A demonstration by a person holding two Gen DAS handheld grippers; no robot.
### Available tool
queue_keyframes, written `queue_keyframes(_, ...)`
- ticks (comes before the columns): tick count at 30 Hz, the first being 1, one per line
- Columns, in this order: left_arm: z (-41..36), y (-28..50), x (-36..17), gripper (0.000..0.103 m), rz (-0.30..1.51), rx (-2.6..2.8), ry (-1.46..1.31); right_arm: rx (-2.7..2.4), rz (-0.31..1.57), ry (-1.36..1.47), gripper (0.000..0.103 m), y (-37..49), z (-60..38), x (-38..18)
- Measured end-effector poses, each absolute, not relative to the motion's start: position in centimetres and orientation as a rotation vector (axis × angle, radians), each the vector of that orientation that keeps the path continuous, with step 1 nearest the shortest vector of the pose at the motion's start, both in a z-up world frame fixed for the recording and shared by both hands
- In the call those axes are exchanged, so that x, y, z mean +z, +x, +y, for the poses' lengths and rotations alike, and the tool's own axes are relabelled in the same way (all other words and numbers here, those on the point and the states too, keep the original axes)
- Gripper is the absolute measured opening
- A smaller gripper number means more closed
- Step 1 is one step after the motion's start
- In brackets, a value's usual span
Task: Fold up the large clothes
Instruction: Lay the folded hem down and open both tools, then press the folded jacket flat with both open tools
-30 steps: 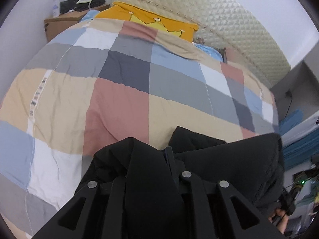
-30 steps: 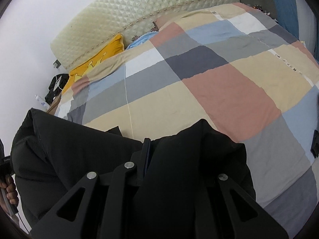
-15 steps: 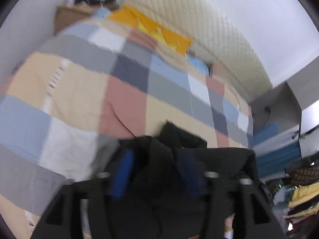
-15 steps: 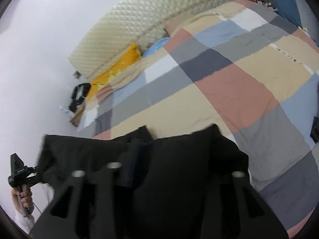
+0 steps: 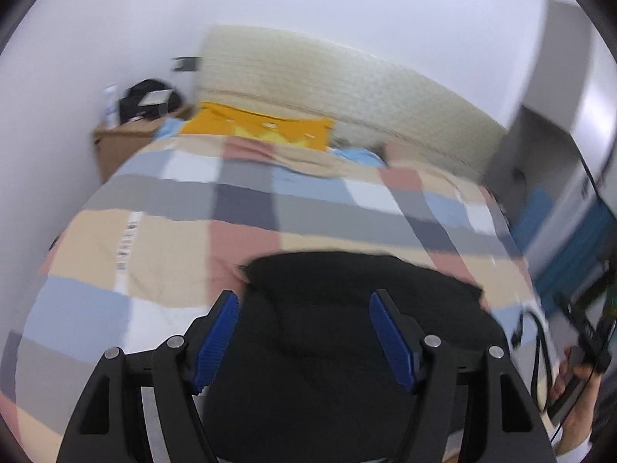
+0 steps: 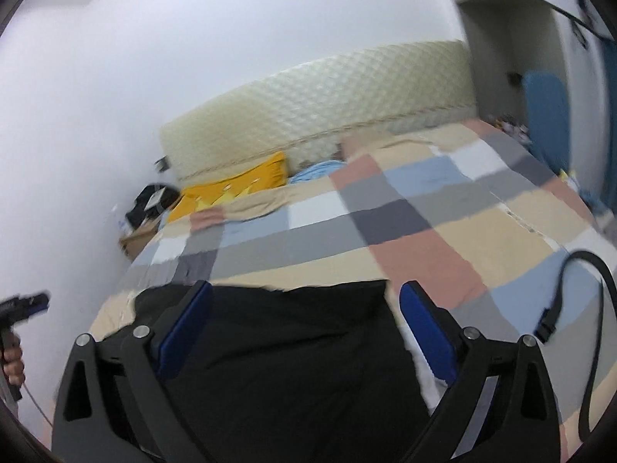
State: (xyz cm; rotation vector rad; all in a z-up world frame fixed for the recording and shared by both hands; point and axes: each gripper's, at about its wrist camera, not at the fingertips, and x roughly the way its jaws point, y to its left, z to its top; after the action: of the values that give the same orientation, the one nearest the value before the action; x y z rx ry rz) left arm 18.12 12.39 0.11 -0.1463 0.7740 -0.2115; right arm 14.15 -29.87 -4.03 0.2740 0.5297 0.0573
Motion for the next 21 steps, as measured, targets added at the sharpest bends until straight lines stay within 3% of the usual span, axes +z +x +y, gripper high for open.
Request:
queue_keyframes(6, 2.4, 17.5, -4.3, 0.07, 0.801, -0.308, 0.067, 0.134, 0.542, 0.276, 0.097, 13.9, -26.6, -8.5)
queue_keyframes(21, -4.7, 24.6, -9.3, 0.07, 0.783, -0.234, 0.109, 0.148, 0.688, 0.185, 0.088, 21.8, -24.4, -14.1)
